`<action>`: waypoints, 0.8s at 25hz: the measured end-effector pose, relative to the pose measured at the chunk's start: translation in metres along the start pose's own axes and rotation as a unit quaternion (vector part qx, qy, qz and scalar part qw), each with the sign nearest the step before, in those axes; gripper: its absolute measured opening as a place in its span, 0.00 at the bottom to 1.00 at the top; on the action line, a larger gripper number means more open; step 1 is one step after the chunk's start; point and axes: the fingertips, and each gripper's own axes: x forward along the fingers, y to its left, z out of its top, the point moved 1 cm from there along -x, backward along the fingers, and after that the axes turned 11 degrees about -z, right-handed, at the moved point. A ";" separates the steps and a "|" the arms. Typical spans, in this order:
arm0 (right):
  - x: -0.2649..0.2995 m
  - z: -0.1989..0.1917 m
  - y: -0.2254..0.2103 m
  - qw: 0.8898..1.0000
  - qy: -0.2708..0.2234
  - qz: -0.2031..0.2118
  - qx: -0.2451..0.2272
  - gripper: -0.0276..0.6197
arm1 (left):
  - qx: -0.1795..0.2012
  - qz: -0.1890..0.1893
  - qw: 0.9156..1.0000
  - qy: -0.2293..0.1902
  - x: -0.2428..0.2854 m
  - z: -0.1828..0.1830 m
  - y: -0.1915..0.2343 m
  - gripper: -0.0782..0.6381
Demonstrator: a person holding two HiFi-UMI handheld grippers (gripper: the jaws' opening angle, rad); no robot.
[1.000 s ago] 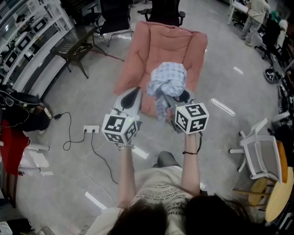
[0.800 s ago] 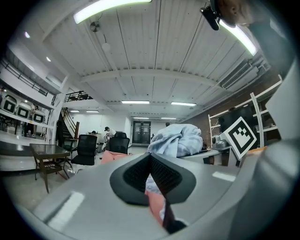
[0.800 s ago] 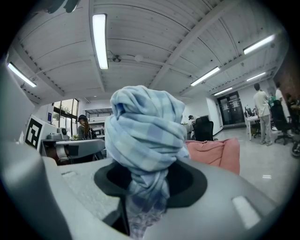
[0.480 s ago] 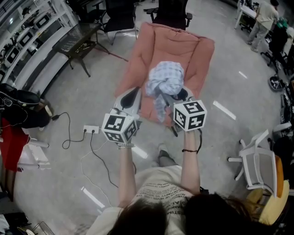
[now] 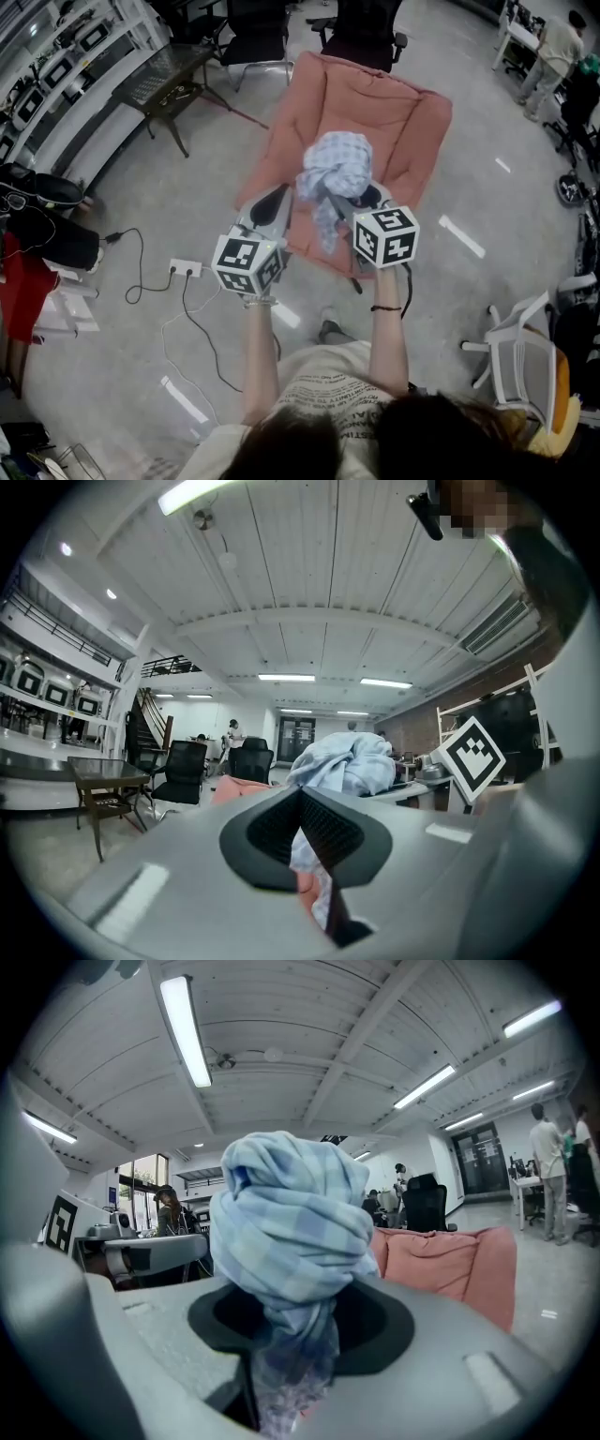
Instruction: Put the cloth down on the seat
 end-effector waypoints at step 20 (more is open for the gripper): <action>0.087 0.006 -0.024 0.997 0.041 0.060 -0.006 0.35 | -0.026 0.041 0.999 0.017 0.056 -0.018 0.056 0.10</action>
